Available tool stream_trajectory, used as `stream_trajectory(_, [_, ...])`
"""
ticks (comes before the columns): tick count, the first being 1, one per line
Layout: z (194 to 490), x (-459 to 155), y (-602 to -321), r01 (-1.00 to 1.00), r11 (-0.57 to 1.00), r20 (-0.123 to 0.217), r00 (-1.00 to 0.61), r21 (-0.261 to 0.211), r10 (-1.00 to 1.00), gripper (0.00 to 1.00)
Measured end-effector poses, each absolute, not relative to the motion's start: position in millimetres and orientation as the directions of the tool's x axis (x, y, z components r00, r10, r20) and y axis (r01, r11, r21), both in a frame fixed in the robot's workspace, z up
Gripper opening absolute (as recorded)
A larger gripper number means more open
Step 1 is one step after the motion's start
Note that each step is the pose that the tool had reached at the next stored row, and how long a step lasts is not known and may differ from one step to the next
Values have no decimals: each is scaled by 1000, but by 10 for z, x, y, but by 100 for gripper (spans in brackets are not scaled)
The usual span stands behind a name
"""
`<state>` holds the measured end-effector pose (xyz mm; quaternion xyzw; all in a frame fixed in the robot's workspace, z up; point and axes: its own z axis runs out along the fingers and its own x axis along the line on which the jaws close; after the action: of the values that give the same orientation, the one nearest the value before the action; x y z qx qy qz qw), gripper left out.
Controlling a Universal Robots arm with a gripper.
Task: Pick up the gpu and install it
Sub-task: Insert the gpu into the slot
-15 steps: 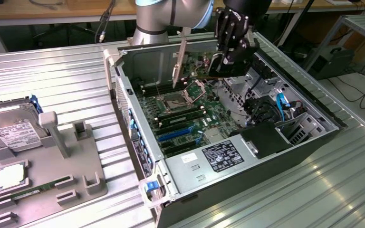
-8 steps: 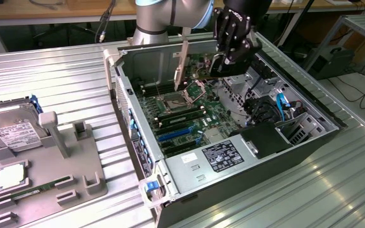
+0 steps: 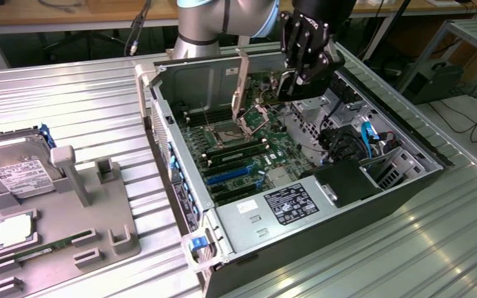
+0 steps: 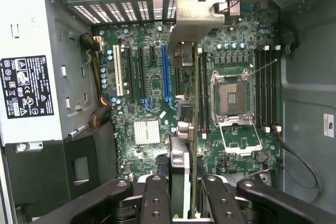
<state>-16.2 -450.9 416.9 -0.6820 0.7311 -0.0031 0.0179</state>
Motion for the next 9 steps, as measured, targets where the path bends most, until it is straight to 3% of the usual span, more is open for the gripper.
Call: stream_trajectory(9, [4075, -155, -4508, -997, 70, -21, -70, -28, -997, 28])
